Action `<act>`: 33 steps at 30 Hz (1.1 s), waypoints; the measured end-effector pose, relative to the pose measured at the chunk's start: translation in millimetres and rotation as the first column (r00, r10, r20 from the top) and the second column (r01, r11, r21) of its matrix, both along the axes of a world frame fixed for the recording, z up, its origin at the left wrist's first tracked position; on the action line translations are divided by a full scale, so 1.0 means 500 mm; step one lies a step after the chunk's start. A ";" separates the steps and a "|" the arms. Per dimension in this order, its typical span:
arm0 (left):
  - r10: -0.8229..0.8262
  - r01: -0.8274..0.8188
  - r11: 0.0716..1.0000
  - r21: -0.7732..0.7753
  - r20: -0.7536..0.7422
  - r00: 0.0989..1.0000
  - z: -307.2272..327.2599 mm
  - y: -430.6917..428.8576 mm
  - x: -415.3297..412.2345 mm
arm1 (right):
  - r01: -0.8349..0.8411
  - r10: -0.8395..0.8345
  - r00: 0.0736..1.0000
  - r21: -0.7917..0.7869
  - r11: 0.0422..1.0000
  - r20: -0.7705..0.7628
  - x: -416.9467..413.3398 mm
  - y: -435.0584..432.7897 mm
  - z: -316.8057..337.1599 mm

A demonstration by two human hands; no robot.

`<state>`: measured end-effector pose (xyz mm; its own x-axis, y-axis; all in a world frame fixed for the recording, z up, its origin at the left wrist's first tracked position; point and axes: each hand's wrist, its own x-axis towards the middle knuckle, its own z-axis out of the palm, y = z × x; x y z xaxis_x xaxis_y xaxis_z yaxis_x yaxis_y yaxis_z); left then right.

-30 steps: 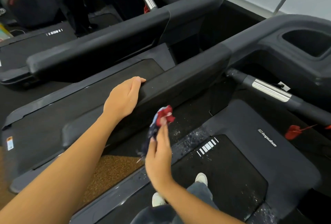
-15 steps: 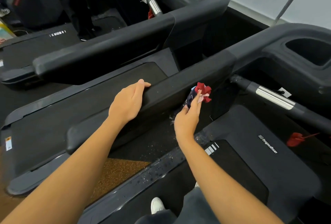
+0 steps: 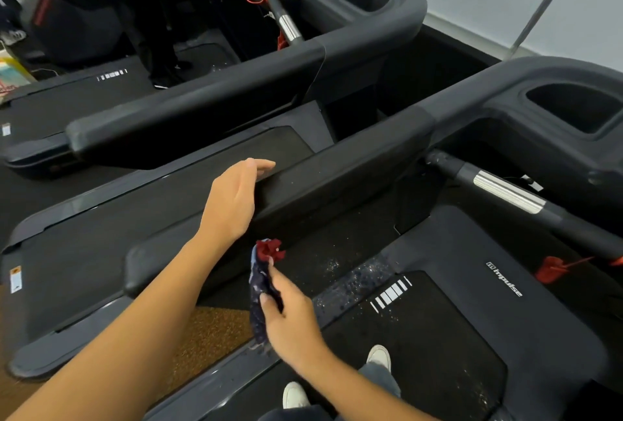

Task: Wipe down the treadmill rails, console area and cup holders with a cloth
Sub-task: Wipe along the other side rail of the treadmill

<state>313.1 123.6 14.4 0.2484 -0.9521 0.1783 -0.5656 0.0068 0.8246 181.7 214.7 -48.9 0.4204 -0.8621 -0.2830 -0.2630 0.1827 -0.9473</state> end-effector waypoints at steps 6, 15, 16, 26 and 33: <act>-0.250 0.325 0.931 -0.165 0.361 0.899 -0.008 0.068 -0.079 | 0.284 -0.314 0.935 0.181 0.942 0.167 -0.079 -0.044 0.032; -0.230 0.230 0.973 -0.003 0.036 0.973 -0.015 0.057 -0.202 | 0.161 -0.395 0.746 0.430 0.888 0.536 -0.146 -0.110 0.135; -0.230 0.231 0.973 0.011 -0.033 0.973 -0.005 0.055 -0.210 | 0.160 -0.383 0.743 0.410 0.898 0.549 -0.152 -0.116 0.141; -0.025 0.036 0.986 -0.160 0.075 0.997 0.019 0.108 -0.150 | 0.040 -0.070 0.948 0.103 0.994 0.309 -0.115 -0.139 0.133; 0.071 -0.039 0.997 -0.059 0.810 0.582 -0.048 0.138 -0.010 | -0.031 -0.060 0.992 -0.679 0.734 -0.109 -0.049 -0.206 0.137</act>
<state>307.8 192.6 -9.4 0.0371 -0.9317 0.3614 -0.9993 -0.0312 0.0221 157.1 111.6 19.7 0.4093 -0.8491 0.3339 -0.3812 -0.4916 -0.7830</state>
